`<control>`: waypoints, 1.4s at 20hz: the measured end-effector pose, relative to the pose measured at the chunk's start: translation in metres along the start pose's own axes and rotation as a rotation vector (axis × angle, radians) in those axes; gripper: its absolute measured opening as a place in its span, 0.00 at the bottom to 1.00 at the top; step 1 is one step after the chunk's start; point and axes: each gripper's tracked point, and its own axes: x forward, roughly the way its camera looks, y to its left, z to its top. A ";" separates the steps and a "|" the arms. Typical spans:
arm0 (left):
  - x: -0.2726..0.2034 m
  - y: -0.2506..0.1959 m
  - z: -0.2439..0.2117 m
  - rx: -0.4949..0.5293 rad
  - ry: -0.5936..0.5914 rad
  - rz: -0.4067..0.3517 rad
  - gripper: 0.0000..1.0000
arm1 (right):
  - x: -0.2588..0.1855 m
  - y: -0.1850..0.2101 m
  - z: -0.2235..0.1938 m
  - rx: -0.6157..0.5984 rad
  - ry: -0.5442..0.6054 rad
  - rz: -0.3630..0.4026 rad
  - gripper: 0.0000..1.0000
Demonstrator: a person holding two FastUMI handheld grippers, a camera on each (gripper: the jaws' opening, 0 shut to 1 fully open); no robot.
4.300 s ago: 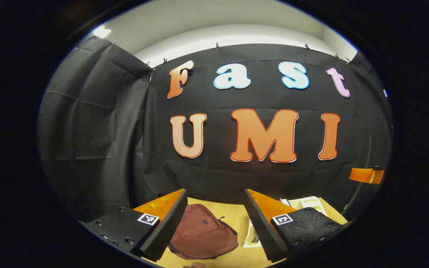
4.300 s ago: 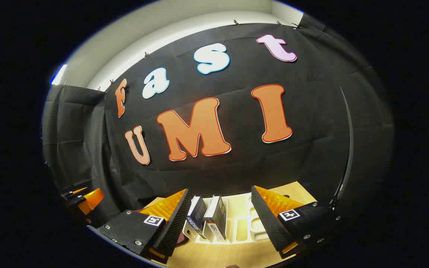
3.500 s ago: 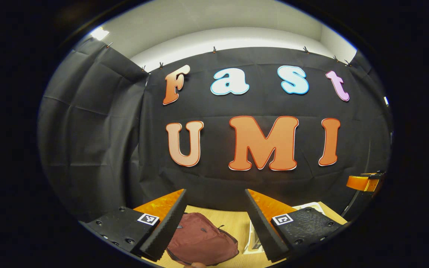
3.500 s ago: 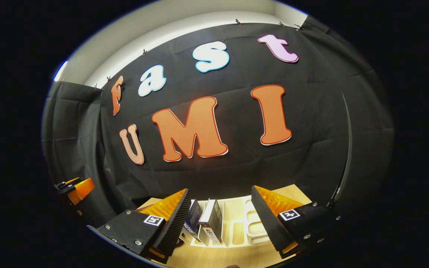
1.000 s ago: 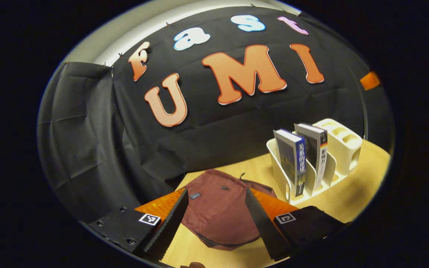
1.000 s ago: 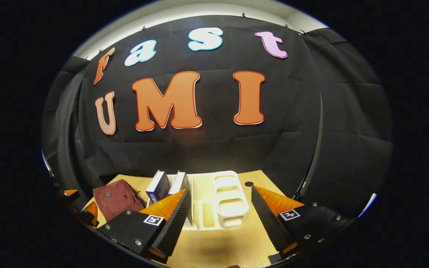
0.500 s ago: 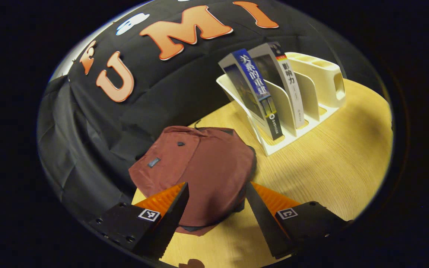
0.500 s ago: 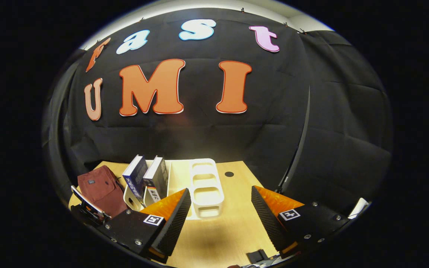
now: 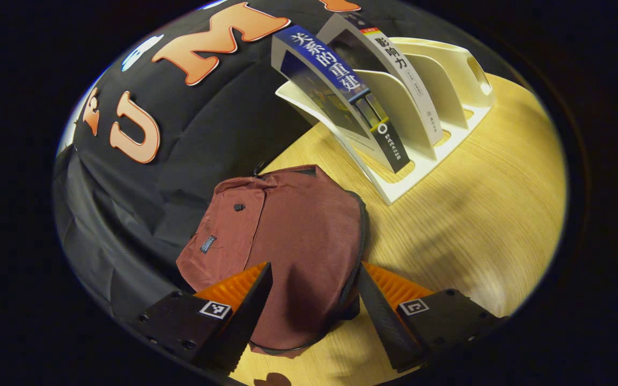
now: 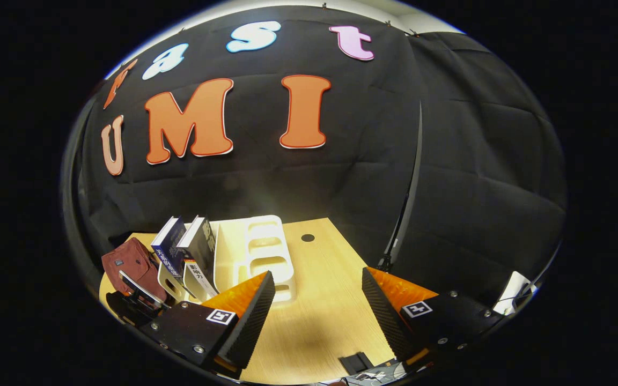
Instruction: Open the schoolbag, grab two books from the bookshelf and put them into the schoolbag.
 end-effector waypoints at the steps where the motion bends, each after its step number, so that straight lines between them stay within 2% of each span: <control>1: -0.005 0.010 0.002 0.003 -0.007 0.011 0.98 | 0.002 -0.001 -0.002 0.009 0.006 0.001 0.97; 4: -0.008 0.029 0.006 -0.003 -0.024 0.024 0.97 | 0.008 0.003 -0.006 0.050 0.023 0.017 1.00; 5: -0.006 0.029 0.004 -0.011 -0.011 0.008 0.97 | 0.010 0.006 -0.007 0.061 0.027 0.022 0.97; 7: -0.002 0.021 -0.007 -0.037 0.041 -0.040 0.97 | 0.011 0.011 -0.007 0.070 0.028 0.035 0.97; 8: -0.003 0.023 -0.009 -0.041 0.054 -0.038 0.98 | 0.012 0.013 -0.006 0.067 0.026 0.039 0.97; 9: -0.005 0.030 -0.005 -0.034 0.032 -0.014 0.94 | 0.012 0.014 -0.005 0.060 0.022 0.041 0.97; 11: -0.005 0.036 0.007 0.000 -0.009 0.021 0.64 | 0.010 0.013 -0.001 0.048 0.009 0.044 0.97; 12: -0.005 0.034 0.006 0.013 -0.003 0.015 0.58 | 0.010 0.012 0.001 0.048 0.007 0.049 0.97; 13: -0.004 0.023 0.004 0.022 0.014 -0.036 0.51 | 0.011 0.010 0.003 0.053 0.006 0.051 0.97; 14: -0.002 0.015 0.001 0.018 0.024 -0.077 0.28 | 0.011 0.008 0.004 0.061 0.005 0.053 0.97; 15: 0.004 0.020 0.002 0.019 0.025 -0.065 0.06 | 0.011 0.004 0.006 0.071 0.003 0.055 0.97; 19: -0.001 0.017 0.001 0.048 0.037 -0.047 0.03 | 0.010 -0.007 0.012 0.068 -0.014 0.060 0.96; 21: 0.003 0.007 -0.004 0.073 0.072 -0.094 0.02 | 0.010 -0.008 0.013 0.069 -0.010 0.073 0.97; 24: 0.009 0.000 -0.005 0.116 0.090 -0.150 0.01 | 0.009 0.002 0.013 0.095 0.006 0.131 0.97; 25: 0.008 0.000 -0.004 0.118 0.087 -0.162 0.01 | 0.010 0.005 0.013 0.091 0.008 0.133 1.00; 26: 0.005 0.002 -0.003 0.120 0.083 -0.174 0.01 | 0.011 0.005 0.012 0.091 0.011 0.123 0.97; 28: -0.001 0.009 0.003 0.106 0.073 -0.210 0.01 | 0.006 0.014 0.017 0.119 0.000 0.122 0.97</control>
